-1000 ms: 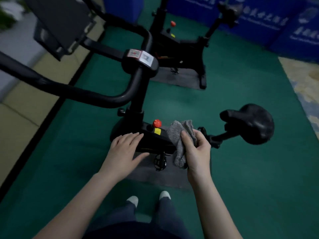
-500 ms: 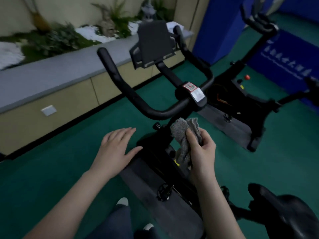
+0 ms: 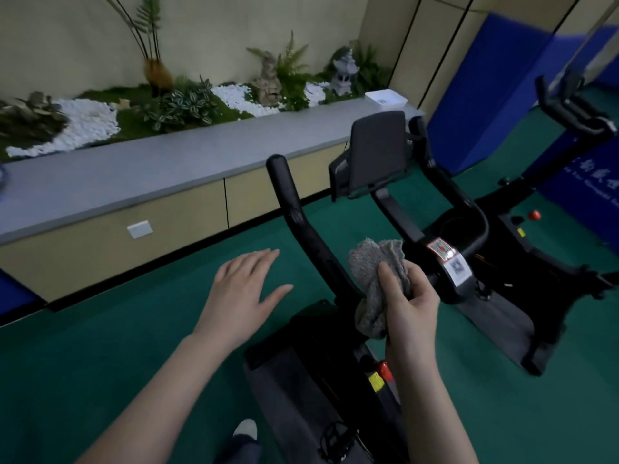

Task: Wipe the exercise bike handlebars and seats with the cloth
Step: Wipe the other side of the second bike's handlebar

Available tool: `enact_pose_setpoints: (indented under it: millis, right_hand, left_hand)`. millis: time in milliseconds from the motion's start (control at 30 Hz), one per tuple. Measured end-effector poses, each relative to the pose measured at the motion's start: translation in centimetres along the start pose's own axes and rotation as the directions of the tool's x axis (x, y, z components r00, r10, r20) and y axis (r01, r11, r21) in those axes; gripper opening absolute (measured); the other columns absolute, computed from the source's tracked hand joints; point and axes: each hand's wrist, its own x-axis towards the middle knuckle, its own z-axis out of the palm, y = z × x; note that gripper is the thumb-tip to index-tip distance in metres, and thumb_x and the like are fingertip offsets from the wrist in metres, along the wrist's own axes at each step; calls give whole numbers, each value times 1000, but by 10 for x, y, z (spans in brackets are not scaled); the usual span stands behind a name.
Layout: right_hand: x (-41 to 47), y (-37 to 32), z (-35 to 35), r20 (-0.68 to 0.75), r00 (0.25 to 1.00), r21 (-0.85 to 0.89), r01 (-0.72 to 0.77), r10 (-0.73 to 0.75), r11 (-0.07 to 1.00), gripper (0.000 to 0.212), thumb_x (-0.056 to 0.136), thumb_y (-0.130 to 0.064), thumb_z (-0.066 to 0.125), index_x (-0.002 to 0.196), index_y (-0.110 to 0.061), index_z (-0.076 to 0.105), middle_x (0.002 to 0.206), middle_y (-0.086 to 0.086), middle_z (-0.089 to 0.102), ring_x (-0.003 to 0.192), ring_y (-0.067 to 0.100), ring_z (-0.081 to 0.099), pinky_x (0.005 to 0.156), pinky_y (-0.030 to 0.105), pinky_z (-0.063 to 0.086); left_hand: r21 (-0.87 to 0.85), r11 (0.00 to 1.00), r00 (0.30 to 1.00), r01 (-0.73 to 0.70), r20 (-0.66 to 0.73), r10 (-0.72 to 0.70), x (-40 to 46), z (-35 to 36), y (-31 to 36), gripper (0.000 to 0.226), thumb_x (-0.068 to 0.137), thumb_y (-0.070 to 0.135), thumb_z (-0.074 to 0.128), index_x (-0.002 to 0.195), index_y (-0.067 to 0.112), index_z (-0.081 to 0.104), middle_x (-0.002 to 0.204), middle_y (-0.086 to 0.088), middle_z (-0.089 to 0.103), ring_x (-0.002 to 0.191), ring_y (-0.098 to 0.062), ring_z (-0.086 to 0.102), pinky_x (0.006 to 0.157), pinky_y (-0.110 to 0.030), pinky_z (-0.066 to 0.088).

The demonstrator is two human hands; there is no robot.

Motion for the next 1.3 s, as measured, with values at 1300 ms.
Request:
enact_pose_setpoints:
  millis: [1300]
  right_hand:
    - [136,-36,169,609,687,-412,701,-396,581,24,93,-6,56,114,-7,68,99,6,62,90,14,59,77,14,46]
  left_hand:
    - [-938,337,903,85,-71,-425,136,-11,-2,46,83,18,71,125,24,56,93,1,67,87,-9,63,85,-28,49]
